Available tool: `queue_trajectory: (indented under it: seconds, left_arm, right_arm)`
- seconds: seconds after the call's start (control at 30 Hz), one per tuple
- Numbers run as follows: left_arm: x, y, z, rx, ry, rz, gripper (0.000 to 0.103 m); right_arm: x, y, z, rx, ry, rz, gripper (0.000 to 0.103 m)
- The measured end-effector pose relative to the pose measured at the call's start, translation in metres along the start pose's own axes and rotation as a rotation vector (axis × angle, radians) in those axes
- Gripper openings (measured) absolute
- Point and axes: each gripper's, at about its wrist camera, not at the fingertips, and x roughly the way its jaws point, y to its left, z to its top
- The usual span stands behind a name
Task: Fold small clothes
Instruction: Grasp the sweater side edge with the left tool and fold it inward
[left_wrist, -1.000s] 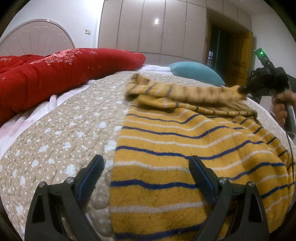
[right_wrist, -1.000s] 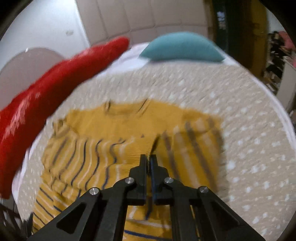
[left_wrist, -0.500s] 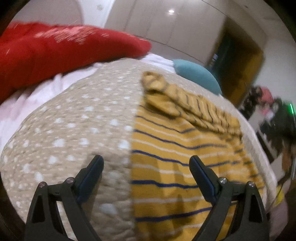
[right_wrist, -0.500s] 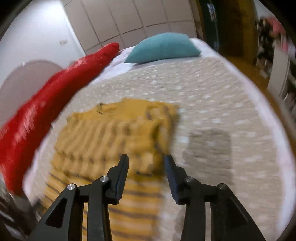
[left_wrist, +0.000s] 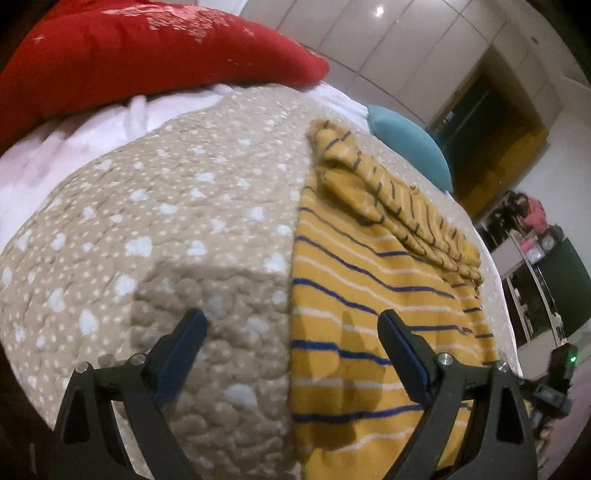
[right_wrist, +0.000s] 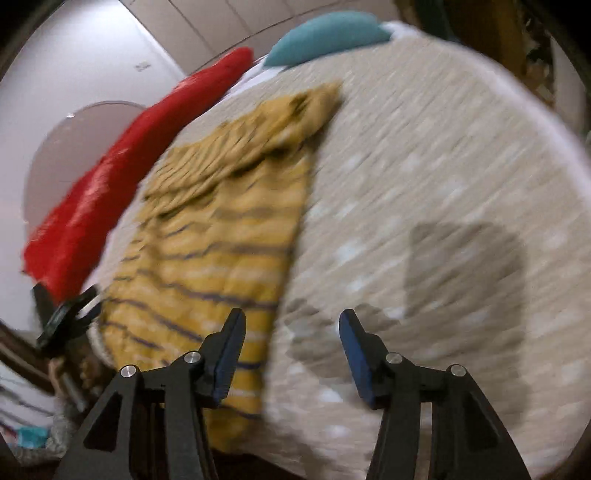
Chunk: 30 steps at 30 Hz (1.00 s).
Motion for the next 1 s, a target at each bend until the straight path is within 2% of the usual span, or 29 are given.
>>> queue_trajectory:
  seconds: [0.13,0.17,0.2,0.27,0.4,0.47,0.5,0.6,0.73,0.9,1.0]
  left_arm:
    - [0.011,-0.006,0.004,-0.029,0.078,-0.165,0.093]
    - [0.016,-0.01,0.002,-0.039,0.108,-0.237,0.091]
    - [0.019,-0.013,-0.002,-0.046,0.122,-0.275,0.091]
    - [0.02,-0.019,-0.007,-0.044,0.116,-0.284,0.088]
    - [0.015,-0.011,-0.019,-0.095,0.143,-0.337,0.059]
    - [0.011,-0.005,-0.026,-0.113,0.147,-0.337,0.048]
    - [0.009,-0.003,-0.03,-0.124,0.147,-0.34,0.047]
    - [0.004,-0.002,-0.041,-0.126,0.144,-0.345,0.047]
    - [-0.004,-0.011,-0.054,-0.072,0.139,-0.323,0.051]
    - [-0.01,-0.023,-0.067,-0.028,0.155,-0.331,0.067]
    - [-0.009,-0.025,-0.071,-0.039,0.162,-0.346,0.069]
  right_arm:
    - [0.023,0.011,-0.009,0.048,-0.038,0.118,0.059]
    - [0.029,0.014,-0.008,0.058,-0.035,0.16,0.059]
    - [0.036,0.014,-0.004,0.069,-0.022,0.215,0.059]
    - [0.043,0.022,-0.005,0.06,-0.005,0.253,0.059]
    - [0.053,0.029,-0.005,0.055,-0.009,0.288,0.059]
    - [0.054,0.023,-0.007,0.073,-0.013,0.317,0.059]
    - [0.054,0.022,-0.01,0.085,-0.015,0.332,0.059]
    - [0.05,0.018,-0.017,0.089,-0.023,0.352,0.059]
    - [0.051,0.027,-0.028,0.07,-0.002,0.373,0.059]
    - [0.054,0.035,-0.042,0.09,0.022,0.422,0.059]
    - [0.055,0.04,-0.05,0.084,0.032,0.423,0.059]
